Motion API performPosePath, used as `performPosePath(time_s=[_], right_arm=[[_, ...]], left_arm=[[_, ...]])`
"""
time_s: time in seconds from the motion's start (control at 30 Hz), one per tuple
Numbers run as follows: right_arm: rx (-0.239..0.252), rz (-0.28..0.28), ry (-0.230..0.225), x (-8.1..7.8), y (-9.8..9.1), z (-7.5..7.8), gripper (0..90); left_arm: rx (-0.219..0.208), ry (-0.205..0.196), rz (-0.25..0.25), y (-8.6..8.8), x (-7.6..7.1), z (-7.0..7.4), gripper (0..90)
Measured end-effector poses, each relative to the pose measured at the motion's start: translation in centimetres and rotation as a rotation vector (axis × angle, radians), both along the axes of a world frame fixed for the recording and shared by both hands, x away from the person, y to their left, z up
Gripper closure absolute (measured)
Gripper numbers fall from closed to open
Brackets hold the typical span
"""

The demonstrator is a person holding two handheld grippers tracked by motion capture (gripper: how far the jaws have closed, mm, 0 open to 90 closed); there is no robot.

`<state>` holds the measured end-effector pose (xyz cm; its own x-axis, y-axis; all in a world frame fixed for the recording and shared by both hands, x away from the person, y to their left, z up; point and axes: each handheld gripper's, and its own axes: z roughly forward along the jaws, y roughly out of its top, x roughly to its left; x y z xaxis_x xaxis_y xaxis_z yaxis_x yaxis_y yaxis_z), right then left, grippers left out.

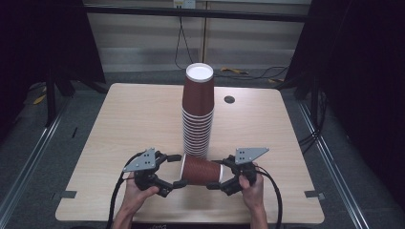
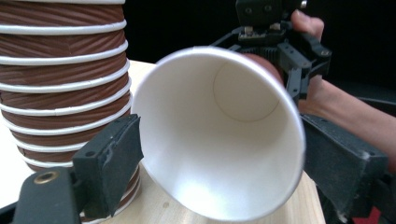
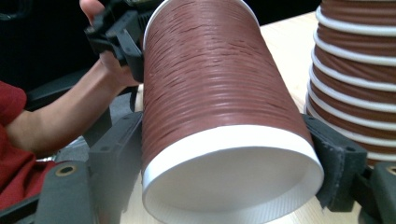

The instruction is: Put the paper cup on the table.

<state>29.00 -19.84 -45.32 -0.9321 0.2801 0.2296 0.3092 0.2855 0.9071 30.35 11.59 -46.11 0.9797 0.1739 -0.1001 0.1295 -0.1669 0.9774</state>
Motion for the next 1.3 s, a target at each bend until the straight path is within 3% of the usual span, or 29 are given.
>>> performPosePath(time_s=[0.27, 0.47, 0.53, 0.6, 1.07, 1.13, 1.23, 1.3], right_arm=[[0.016, 0.002, -0.021, -0.1, 0.1, 0.2, 22.1], [0.013, 0.007, -0.027, -0.2, 0.3, 0.2, 22.0], [0.008, 0.005, -0.025, -0.2, 0.3, 0.2, 22.1], [0.015, 0.015, -0.032, -0.2, 0.2, 0.3, 22.1], [0.013, 0.038, -0.033, -0.2, 0.6, 0.2, 22.1], [0.013, 0.040, -0.032, -0.1, 0.6, 0.2, 22.2], [0.028, 0.044, -0.037, -0.1, 0.6, 0.2, 22.1], [0.025, 0.051, -0.035, -0.1, 0.7, 0.2, 22.1]], left_arm=[[-0.003, 0.010, 0.011, -0.2, 0.1, -0.1, 9.3], [0.000, 0.007, -0.012, -0.8, 0.3, -0.4, 6.3], [-0.019, 0.015, -0.004, -1.0, 0.4, -0.3, 4.1], [-0.004, 0.018, 0.011, -1.0, 0.5, -0.3, 0.0], [-0.021, 0.037, -0.050, -1.8, 0.6, -0.5, 1.6], [-0.020, 0.030, -0.032, -2.0, 0.4, -0.5, 2.4], [-0.034, 0.036, -0.060, -1.9, 0.6, -0.4, 2.6], [-0.033, 0.037, -0.038, -1.9, 0.5, -0.3, 2.6]])
